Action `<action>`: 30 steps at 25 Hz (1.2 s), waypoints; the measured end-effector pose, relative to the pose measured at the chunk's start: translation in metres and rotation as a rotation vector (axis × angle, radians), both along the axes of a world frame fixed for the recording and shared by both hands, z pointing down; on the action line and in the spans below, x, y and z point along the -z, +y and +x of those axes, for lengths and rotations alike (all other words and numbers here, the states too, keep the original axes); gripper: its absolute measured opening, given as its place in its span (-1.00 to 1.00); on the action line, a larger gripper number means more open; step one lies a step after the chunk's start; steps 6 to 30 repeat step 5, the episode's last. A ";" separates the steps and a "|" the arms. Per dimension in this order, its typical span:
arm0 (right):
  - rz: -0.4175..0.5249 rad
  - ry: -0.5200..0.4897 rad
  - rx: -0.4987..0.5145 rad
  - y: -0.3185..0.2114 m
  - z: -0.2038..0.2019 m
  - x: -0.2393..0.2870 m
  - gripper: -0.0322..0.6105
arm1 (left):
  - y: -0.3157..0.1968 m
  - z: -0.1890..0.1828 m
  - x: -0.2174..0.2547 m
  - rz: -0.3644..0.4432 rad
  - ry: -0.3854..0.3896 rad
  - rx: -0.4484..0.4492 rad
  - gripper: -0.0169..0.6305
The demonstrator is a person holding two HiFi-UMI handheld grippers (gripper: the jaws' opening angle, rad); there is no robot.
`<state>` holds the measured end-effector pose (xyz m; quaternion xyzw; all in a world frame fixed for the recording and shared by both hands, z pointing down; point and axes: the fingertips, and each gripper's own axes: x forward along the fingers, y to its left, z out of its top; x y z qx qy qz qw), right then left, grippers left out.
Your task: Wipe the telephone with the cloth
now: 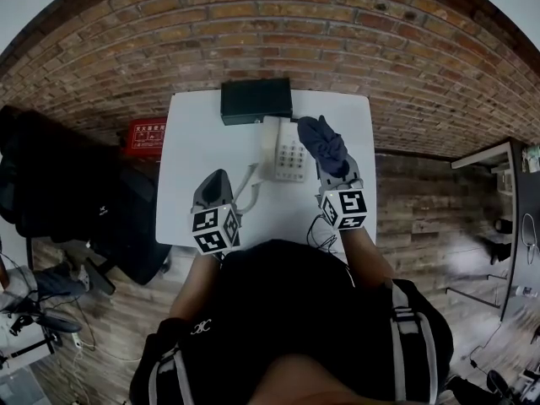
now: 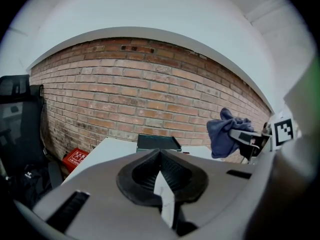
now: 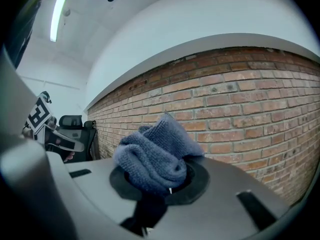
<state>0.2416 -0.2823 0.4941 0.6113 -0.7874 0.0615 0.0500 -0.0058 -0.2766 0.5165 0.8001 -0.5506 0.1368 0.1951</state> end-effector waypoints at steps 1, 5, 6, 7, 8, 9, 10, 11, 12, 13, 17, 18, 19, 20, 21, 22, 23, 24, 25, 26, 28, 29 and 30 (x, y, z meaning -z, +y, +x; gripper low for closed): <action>-0.001 -0.002 0.001 -0.001 0.000 0.000 -0.75 | 0.000 0.000 -0.001 -0.002 0.000 0.002 -0.97; -0.007 -0.004 0.002 -0.001 0.003 -0.001 -0.75 | 0.001 0.002 -0.003 -0.010 -0.004 0.002 -0.97; -0.007 -0.004 0.002 -0.001 0.003 -0.001 -0.75 | 0.001 0.002 -0.003 -0.010 -0.004 0.002 -0.97; -0.007 -0.004 0.002 -0.001 0.003 -0.001 -0.75 | 0.001 0.002 -0.003 -0.010 -0.004 0.002 -0.97; -0.007 -0.004 0.002 -0.001 0.003 -0.001 -0.75 | 0.001 0.002 -0.003 -0.010 -0.004 0.002 -0.97; -0.007 -0.004 0.002 -0.001 0.003 -0.001 -0.75 | 0.001 0.002 -0.003 -0.010 -0.004 0.002 -0.97; -0.007 -0.004 0.002 -0.001 0.003 -0.001 -0.75 | 0.001 0.002 -0.003 -0.010 -0.004 0.002 -0.97; -0.007 -0.004 0.002 -0.001 0.003 -0.001 -0.75 | 0.001 0.002 -0.003 -0.010 -0.004 0.002 -0.97; -0.007 -0.004 0.002 -0.001 0.003 -0.001 -0.75 | 0.001 0.002 -0.003 -0.010 -0.004 0.002 -0.97; -0.007 -0.004 0.002 -0.001 0.003 -0.001 -0.75 | 0.001 0.002 -0.003 -0.010 -0.004 0.002 -0.97; -0.007 -0.004 0.002 -0.001 0.003 -0.001 -0.75 | 0.001 0.002 -0.003 -0.010 -0.004 0.002 -0.97; -0.007 -0.004 0.002 -0.001 0.003 -0.001 -0.75 | 0.001 0.002 -0.003 -0.010 -0.004 0.002 -0.97; -0.007 -0.004 0.002 -0.001 0.003 -0.001 -0.75 | 0.001 0.002 -0.003 -0.010 -0.004 0.002 -0.97; -0.007 -0.004 0.002 -0.001 0.003 -0.001 -0.75 | 0.001 0.002 -0.003 -0.010 -0.004 0.002 -0.97; -0.007 -0.004 0.002 -0.001 0.003 -0.001 -0.75 | 0.001 0.002 -0.003 -0.010 -0.004 0.002 -0.97; -0.007 -0.004 0.002 -0.001 0.003 -0.001 -0.75 | 0.001 0.002 -0.003 -0.010 -0.004 0.002 -0.97; -0.007 -0.004 0.002 -0.001 0.003 -0.001 -0.75 | 0.001 0.002 -0.003 -0.010 -0.004 0.002 -0.97; -0.007 -0.004 0.002 -0.001 0.003 -0.001 -0.75 | 0.001 0.002 -0.003 -0.010 -0.004 0.002 -0.97; -0.007 -0.004 0.002 -0.001 0.003 -0.001 -0.75 | 0.001 0.002 -0.003 -0.010 -0.004 0.002 -0.97; -0.007 -0.004 0.002 -0.001 0.003 -0.001 -0.75 | 0.001 0.002 -0.003 -0.010 -0.004 0.002 -0.97; -0.007 -0.004 0.002 -0.001 0.003 -0.001 -0.75 | 0.001 0.002 -0.003 -0.010 -0.004 0.002 -0.97; -0.007 -0.004 0.002 -0.001 0.003 -0.001 -0.75 | 0.001 0.002 -0.003 -0.010 -0.004 0.002 -0.97; -0.007 -0.004 0.002 -0.001 0.003 -0.001 -0.75 | 0.001 0.002 -0.003 -0.010 -0.004 0.002 -0.97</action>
